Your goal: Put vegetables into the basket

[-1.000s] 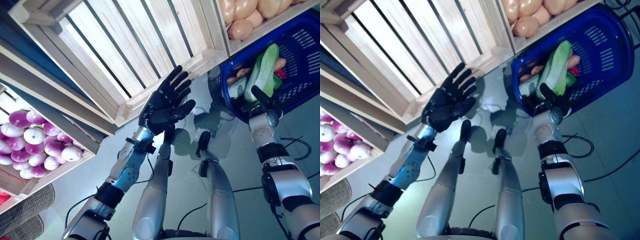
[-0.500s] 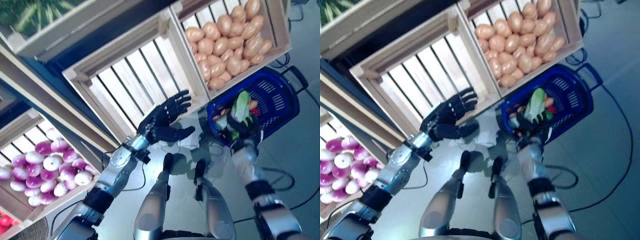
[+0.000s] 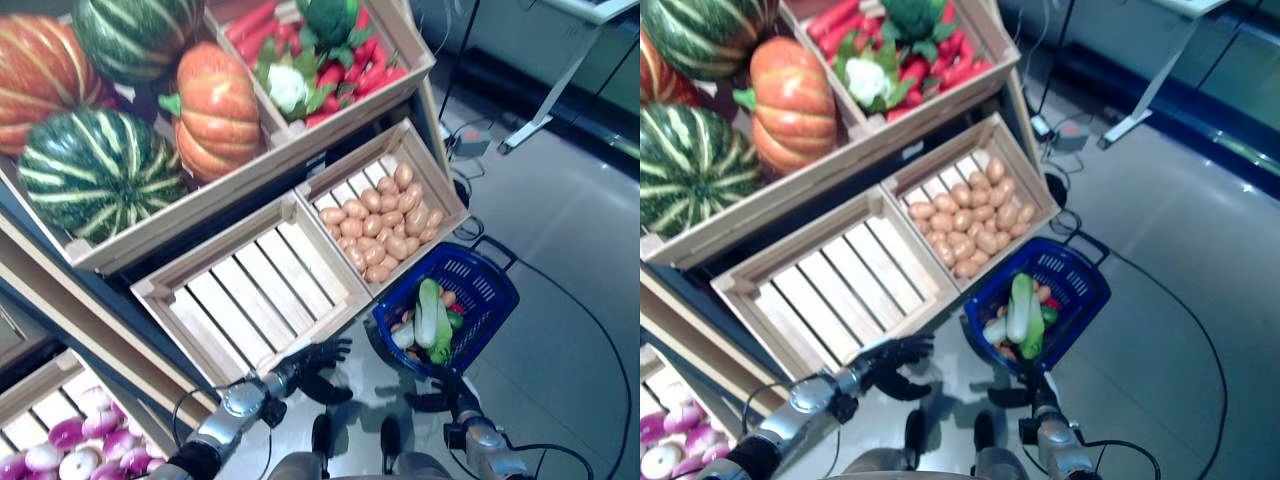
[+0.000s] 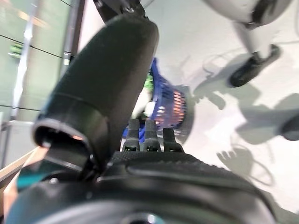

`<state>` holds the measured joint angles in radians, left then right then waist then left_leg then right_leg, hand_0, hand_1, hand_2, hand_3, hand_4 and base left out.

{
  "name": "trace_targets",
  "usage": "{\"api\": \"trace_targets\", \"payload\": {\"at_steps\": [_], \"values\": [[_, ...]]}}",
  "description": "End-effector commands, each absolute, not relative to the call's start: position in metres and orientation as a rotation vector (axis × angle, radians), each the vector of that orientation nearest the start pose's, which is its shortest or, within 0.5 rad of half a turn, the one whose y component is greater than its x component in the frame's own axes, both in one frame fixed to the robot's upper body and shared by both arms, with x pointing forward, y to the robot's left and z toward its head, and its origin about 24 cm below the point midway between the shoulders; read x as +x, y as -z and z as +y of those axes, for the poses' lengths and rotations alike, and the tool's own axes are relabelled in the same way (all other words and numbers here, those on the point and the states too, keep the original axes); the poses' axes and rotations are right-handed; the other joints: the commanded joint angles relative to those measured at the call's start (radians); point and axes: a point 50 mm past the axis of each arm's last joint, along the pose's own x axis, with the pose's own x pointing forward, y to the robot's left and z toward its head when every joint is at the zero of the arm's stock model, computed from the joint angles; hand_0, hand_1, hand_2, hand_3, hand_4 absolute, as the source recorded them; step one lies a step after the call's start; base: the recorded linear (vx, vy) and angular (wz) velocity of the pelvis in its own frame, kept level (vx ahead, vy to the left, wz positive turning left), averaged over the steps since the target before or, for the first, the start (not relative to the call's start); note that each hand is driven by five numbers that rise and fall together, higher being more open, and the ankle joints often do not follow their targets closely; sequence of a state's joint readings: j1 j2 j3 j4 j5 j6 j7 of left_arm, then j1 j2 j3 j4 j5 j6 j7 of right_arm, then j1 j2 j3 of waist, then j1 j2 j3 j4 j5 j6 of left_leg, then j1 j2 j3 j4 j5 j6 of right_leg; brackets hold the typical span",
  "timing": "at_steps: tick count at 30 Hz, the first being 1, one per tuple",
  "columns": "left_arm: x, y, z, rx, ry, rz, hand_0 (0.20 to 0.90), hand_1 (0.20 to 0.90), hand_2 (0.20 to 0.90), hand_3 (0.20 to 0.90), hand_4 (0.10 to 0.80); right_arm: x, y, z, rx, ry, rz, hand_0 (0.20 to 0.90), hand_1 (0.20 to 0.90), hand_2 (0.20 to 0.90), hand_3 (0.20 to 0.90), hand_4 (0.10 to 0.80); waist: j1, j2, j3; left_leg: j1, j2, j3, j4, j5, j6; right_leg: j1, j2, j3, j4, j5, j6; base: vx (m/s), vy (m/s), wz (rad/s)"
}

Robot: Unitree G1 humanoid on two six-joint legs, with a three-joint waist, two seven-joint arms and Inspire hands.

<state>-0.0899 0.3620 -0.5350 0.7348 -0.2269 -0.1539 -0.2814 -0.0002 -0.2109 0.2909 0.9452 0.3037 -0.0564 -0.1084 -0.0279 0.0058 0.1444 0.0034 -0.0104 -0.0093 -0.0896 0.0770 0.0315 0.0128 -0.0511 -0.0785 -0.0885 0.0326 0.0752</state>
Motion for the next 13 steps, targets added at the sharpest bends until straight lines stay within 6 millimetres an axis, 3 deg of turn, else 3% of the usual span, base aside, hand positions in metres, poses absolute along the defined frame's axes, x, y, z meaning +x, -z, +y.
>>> {"api": "trace_targets", "payload": {"at_steps": [1, 6, 10, 13], "values": [[0.206, 0.099, 0.164, 0.241, 0.491, 0.622, 0.9, 0.9, 0.9, 0.9, 0.8, 0.126, 0.149, -0.207, -0.11, 0.11, 1.008, 0.9, 0.9, 0.9, 0.9, 0.8, 0.004, -0.009, -0.072, -0.016, 0.021, 0.007, 0.002, -0.015, -0.017, -0.026, -0.033, 0.007, 0.04, 0.067, 0.003, 0.038, 0.03, -0.14], [0.189, 0.121, 0.179, 0.259, 0.358, 0.785, 0.9, 0.9, 0.9, 0.9, 0.8, 0.106, 0.158, -0.213, -0.102, 0.148, 1.112, 0.9, 0.9, 0.9, 0.9, 0.8, 0.008, -0.008, -0.081, 0.002, 0.029, 0.011, 0.002, -0.019, -0.019, -0.008, -0.036, 0.004, 0.039, 0.06, 0.001, 0.043, 0.017, -0.17], [0.155, 0.143, 0.195, 0.2, 0.18, 0.954, 0.9, 0.9, 0.9, 0.9, 0.8, 0.111, 0.159, -0.205, -0.081, 0.112, 1.092, 0.9, 0.9, 0.9, 0.9, 0.8, 0.011, -0.013, -0.09, 0.022, 0.033, 0.001, 0.002, -0.022, -0.021, 0.012, -0.038, 0.004, 0.038, 0.048, -0.005, 0.065, 0.001, 0.0], [0.138, 0.15, 0.198, 0.191, 0.158, 1.016, 0.9, 0.9, 0.9, 0.9, 0.8, 0.111, 0.159, -0.201, -0.076, 0.096, 1.085, 0.9, 0.9, 0.9, 0.9, 0.8, 0.017, -0.015, -0.095, 0.027, 0.034, -0.007, 0.002, -0.025, -0.024, 0.024, -0.04, -0.003, 0.03, 0.045, -0.006, 0.042, 0.0, 0.02]]}}
